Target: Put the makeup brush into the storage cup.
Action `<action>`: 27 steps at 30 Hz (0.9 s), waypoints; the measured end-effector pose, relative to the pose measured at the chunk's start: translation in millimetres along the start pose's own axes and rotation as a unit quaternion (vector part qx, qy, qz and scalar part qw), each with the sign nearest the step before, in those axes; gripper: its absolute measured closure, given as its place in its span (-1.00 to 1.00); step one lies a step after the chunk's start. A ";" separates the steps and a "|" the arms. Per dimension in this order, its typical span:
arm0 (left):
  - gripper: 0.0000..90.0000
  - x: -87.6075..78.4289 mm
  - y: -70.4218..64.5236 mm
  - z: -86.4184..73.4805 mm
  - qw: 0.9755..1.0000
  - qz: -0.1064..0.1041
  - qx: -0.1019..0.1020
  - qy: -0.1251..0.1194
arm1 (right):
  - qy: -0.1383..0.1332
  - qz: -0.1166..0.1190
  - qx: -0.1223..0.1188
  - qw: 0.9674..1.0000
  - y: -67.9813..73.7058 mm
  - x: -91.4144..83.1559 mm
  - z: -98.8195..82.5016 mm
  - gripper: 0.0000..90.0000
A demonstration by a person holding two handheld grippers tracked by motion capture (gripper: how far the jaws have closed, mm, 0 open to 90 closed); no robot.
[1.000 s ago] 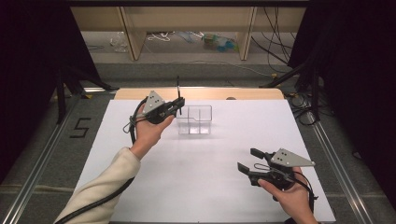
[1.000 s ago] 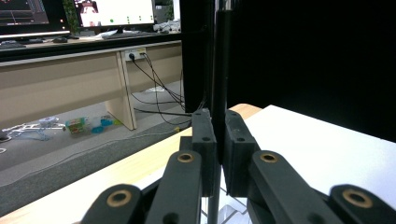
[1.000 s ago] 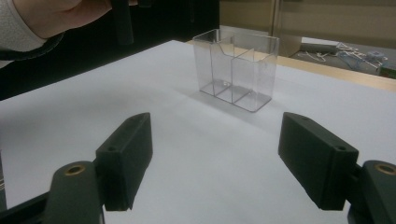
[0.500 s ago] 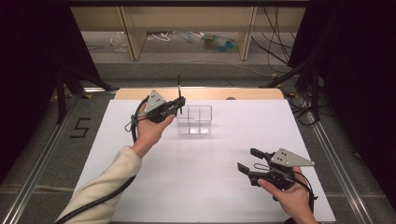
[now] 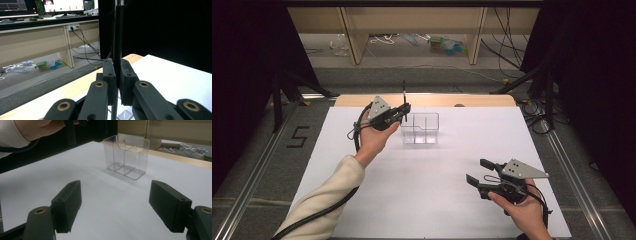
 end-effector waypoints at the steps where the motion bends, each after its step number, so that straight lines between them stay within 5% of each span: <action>1: 0.88 0.3 0.3 0.0 1.000 0.000 0.001 0.000 | 0.000 0.000 -0.001 1.000 0.0 0.0 0.0 -0.39; 27: 0.88 8.6 8.8 -6.9 1.000 0.004 -0.002 0.001 | -0.006 0.006 -0.001 1.000 0.1 1.8 -0.9 -0.40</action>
Point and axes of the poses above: each handheld gripper's, and its own axes: x roughly forward along the jaws, z roughly out of its top, y roughly to its left, the point moved 1 cm from there along x, roughly forward along the jaws, and after that the axes turned 2 degrees about -z, right-handed, at the moved point
